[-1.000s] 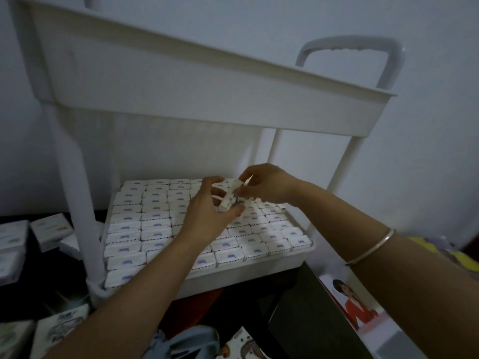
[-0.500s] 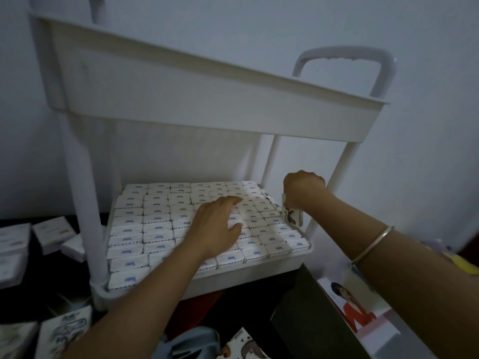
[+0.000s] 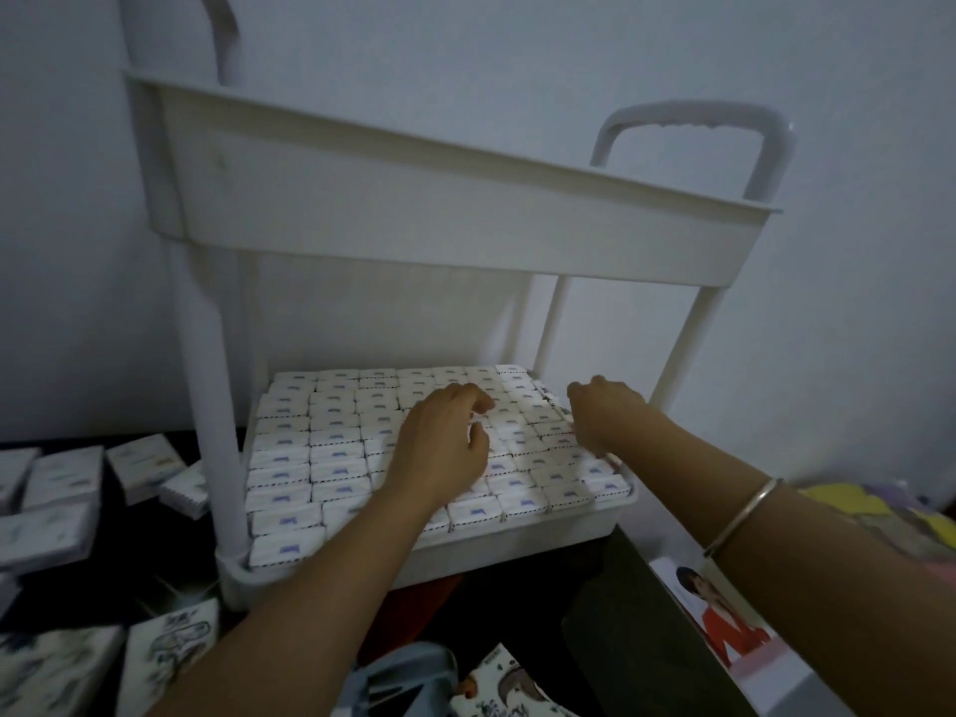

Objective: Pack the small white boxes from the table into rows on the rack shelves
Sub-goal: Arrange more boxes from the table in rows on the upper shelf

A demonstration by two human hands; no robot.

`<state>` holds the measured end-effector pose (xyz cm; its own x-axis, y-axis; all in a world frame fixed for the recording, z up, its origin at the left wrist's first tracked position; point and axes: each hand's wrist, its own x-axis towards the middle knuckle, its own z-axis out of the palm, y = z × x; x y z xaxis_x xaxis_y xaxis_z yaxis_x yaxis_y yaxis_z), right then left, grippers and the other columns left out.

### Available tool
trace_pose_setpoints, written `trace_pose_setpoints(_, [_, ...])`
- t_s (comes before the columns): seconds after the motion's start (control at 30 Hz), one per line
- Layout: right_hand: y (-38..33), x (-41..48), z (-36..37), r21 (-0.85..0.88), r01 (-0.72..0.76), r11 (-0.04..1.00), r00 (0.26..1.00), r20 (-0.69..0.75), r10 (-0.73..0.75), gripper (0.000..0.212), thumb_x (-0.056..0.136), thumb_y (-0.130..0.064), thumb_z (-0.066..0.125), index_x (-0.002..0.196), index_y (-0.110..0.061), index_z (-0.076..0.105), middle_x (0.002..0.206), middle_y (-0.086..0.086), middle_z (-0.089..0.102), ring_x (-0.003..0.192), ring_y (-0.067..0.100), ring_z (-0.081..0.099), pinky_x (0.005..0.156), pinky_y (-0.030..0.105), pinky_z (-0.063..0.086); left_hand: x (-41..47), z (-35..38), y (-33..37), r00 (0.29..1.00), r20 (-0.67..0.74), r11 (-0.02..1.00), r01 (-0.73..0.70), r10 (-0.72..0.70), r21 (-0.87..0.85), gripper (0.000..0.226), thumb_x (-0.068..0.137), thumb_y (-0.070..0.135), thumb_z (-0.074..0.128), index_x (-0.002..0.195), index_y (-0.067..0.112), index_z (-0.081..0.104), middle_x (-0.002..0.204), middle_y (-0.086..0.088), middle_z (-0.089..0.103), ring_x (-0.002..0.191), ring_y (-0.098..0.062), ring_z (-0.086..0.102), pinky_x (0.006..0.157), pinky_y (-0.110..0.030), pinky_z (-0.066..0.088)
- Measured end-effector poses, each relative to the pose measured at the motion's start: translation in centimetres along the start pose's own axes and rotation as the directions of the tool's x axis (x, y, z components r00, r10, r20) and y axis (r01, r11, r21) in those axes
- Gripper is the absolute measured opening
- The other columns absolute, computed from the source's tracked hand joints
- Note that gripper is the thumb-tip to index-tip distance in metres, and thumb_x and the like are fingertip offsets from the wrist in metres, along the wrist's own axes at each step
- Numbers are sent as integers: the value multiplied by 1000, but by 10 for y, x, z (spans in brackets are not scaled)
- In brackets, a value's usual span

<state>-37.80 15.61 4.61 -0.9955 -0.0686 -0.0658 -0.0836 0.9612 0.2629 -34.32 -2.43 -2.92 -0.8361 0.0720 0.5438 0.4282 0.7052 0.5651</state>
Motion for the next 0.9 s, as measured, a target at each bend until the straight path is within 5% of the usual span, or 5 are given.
trace_pose_setpoints(0.2, [-25,-67,-3,125,249,960,929,-311,-201,48,92,-10,52,138,-22,46,132,6,48,101,27,59,79,34,48,-13,-19,25,983,-138,990,-112,123,84,25,83,0,51,93,14,69,91,2,69,84,-15,62,80,-38,50])
trace_pose_setpoints(0.4, [-53,-167,29,406,520,752,836,-420,-352,32,94,-15,52,123,-25,58,118,-3,57,95,15,58,79,32,49,-61,-59,53,1000,6,998,5,-5,-65,23,87,9,52,89,25,69,91,14,69,83,-4,61,77,-29,52])
trace_pose_setpoints(0.57, [-74,-220,58,611,501,613,855,-458,-243,27,93,-15,56,115,-30,62,112,-13,58,101,3,54,85,20,47,-142,-117,58,988,121,995,101,-98,-16,21,92,14,57,88,31,69,90,18,69,82,6,59,71,-12,47])
trace_pose_setpoints(0.77, [-134,-275,60,466,661,589,725,-598,-341,28,89,-19,56,114,-29,61,110,-9,58,105,11,46,86,28,43,-249,-174,67,978,25,972,203,-208,121,21,93,16,57,92,34,67,91,23,64,87,7,57,67,-6,40])
trace_pose_setpoints(0.9, [-169,-293,68,365,735,571,657,-590,-469,35,92,-19,50,125,-24,58,124,-2,56,115,19,45,89,32,40,-312,-192,62,964,-55,923,264,-259,279,15,90,20,61,94,34,65,94,19,63,91,0,58,77,-27,50])
